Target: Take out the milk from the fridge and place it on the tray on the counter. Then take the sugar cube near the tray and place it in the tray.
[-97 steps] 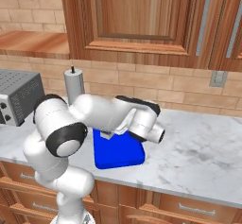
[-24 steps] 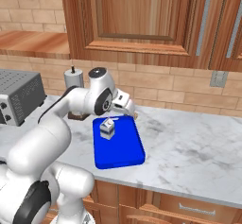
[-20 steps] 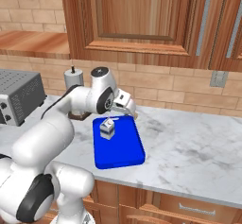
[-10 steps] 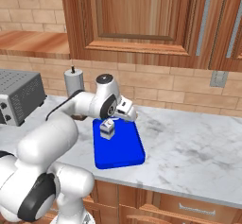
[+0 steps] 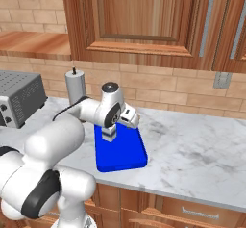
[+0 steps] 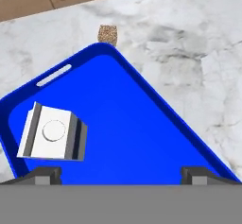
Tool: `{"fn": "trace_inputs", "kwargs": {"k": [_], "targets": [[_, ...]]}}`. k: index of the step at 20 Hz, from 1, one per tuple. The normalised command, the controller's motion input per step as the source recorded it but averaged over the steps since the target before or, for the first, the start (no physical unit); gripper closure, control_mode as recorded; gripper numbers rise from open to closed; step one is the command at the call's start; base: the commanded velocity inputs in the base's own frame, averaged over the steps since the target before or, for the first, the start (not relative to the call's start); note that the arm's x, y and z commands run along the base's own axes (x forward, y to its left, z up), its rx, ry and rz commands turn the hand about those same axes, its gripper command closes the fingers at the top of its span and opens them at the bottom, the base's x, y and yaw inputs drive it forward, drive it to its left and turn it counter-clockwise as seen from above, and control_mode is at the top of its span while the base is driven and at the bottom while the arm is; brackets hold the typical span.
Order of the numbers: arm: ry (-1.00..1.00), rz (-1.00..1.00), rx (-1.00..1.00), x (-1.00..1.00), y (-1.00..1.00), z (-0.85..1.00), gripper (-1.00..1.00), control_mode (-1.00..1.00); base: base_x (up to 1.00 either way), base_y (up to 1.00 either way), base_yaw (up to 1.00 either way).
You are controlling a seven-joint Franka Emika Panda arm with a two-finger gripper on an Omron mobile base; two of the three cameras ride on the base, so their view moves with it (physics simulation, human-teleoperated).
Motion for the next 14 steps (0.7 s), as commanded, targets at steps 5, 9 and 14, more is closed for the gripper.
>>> {"fn": "trace_inputs", "kwargs": {"k": [5, 9, 14], "targets": [[0.05, 0.0, 0.0, 0.41, 0.0, 0.0, -1.0, -1.0, 0.0, 0.0, 0.0], [0.08, 0.0, 0.0, 0.44, 0.0, 0.0, -1.0, -1.0, 0.0, 0.0, 0.0], [0.06, 0.0, 0.0, 0.39, 0.0, 0.0, -1.0, -1.0, 0.0, 0.0, 0.0]]}}
